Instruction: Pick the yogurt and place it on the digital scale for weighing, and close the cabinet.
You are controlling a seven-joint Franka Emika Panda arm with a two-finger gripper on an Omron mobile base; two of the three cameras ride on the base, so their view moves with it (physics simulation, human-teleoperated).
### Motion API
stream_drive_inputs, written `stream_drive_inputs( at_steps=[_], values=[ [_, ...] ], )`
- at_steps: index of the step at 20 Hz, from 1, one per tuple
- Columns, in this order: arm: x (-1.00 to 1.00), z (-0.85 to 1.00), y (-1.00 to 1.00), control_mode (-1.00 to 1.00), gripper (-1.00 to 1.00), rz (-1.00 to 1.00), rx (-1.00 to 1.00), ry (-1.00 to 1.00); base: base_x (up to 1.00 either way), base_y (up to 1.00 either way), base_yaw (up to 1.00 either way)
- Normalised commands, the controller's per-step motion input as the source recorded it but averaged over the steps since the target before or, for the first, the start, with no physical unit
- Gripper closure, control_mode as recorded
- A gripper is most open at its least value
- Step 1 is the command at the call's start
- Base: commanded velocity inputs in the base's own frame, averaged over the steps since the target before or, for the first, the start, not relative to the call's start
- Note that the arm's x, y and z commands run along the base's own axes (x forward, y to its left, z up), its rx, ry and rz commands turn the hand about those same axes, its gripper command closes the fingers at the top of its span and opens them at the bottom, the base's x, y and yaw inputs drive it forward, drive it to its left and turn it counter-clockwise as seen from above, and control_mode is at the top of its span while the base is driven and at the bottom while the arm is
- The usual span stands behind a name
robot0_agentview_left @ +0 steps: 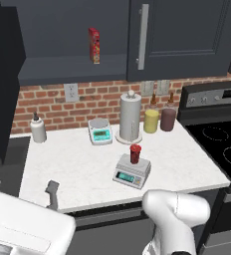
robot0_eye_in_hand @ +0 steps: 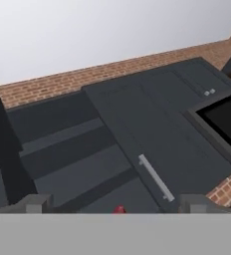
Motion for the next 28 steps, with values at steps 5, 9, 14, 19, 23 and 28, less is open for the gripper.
stream_drive_inputs(
  at_steps=[5, 9, 14, 19, 23, 28],
  values=[
    [0.0, 0.0, 0.82, -1.0, -1.0, -0.09, 0.04, 0.0, 0.0, 0.0, 0.0],
    [0.11, -0.17, 0.71, -1.0, -1.0, -0.05, 0.05, 0.0, 0.0, 0.0, 0.0],
    [0.18, -0.14, 0.55, -1.0, -1.0, -0.02, 0.02, -0.01, 0.0, 0.0, 0.0],
    [0.47, -0.02, 0.88, -1.0, -1.0, -0.09, 0.0, 0.0, 0.0, 0.0, 0.0],
    [0.82, 0.0, 0.38, -1.0, -1.0, -0.06, 0.0, 0.02, 0.0, 0.0, 0.0],
    [0.88, -0.08, 0.23, -1.0, -1.0, -0.06, -0.01, 0.08, 0.0, 0.0, 0.0]
  ],
)
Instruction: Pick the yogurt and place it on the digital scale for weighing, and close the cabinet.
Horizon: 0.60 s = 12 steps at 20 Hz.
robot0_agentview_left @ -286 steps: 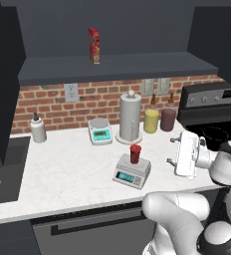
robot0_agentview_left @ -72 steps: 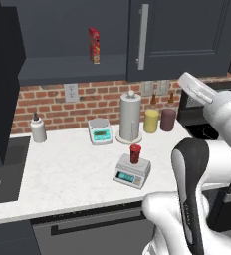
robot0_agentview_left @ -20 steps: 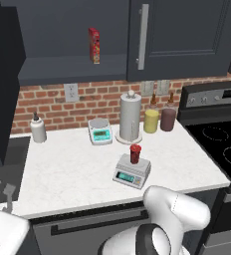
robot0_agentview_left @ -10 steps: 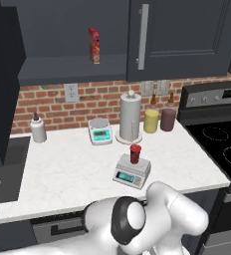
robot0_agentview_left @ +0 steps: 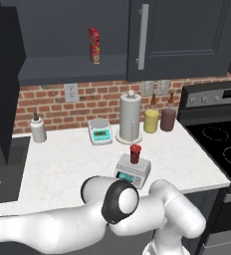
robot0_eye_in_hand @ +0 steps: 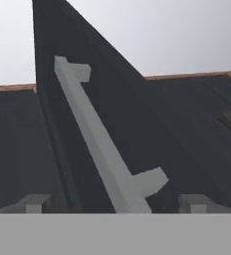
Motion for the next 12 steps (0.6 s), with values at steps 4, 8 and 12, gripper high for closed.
stream_drive_inputs(
  at_steps=[4, 8, 12],
  values=[
    [0.54, -0.48, 0.99, -1.0, -1.0, -0.1, -0.15, 0.0, 0.0, 0.0, 0.0],
    [0.55, -0.26, 0.56, -1.0, -1.0, -0.11, -0.11, 0.04, 0.0, 0.0, 0.0],
    [0.86, 0.05, -0.18, -1.0, -1.0, -0.09, 0.0, 0.16, 0.0, 0.0, 0.0]
  ],
)
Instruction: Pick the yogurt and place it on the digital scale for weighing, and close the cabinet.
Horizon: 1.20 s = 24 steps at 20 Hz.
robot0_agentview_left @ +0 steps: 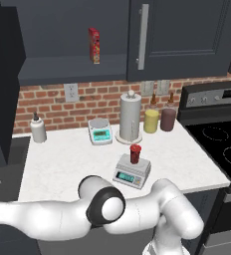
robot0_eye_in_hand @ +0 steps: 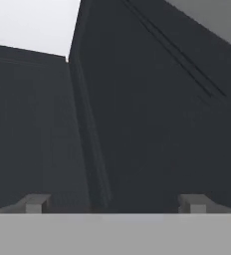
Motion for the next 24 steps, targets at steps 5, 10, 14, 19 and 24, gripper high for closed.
stream_drive_inputs(
  at_steps=[5, 10, 14, 19, 24],
  values=[
    [0.56, 0.35, -0.56, -1.0, -1.0, -0.07, 0.06, 0.03, 0.0, 0.0, 0.0],
    [0.16, 0.54, -0.89, -1.0, -1.0, -0.04, 0.16, -0.02, 0.0, 0.0, 0.0],
    [0.0, 0.56, -1.0, -1.0, -1.0, 0.0, 0.28, -0.19, 0.0, 0.0, 0.0],
    [-0.02, 0.56, -1.0, -1.0, -1.0, 0.0, 0.35, -0.25, 0.0, 0.0, 0.0],
    [0.61, 0.15, -1.0, -1.0, -1.0, 0.01, 0.44, 0.0, 0.0, 0.0, 0.0]
  ],
)
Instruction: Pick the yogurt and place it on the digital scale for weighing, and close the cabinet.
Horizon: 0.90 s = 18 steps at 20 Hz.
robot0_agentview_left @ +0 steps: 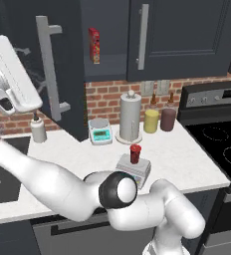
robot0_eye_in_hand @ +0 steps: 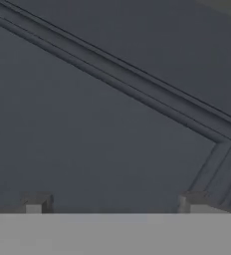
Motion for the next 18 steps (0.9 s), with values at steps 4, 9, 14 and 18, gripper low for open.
stream_drive_inputs(
  at_steps=[4, 9, 14, 18],
  values=[
    [1.0, 0.0, -1.0, -1.0, -1.0, 0.0, 0.4, 0.11, 0.0, 0.0, 0.0],
    [0.84, -0.06, -1.0, -1.0, -1.0, 0.0, 0.4, 0.03, 0.0, 0.0, 0.0],
    [0.63, -0.15, -1.0, -1.0, -1.0, 0.06, 0.35, 0.01, 0.0, 0.0, 0.0],
    [0.37, -0.02, -1.0, -1.0, -1.0, 0.1, 0.31, 0.0, 0.0, 0.0, 0.0]
  ],
)
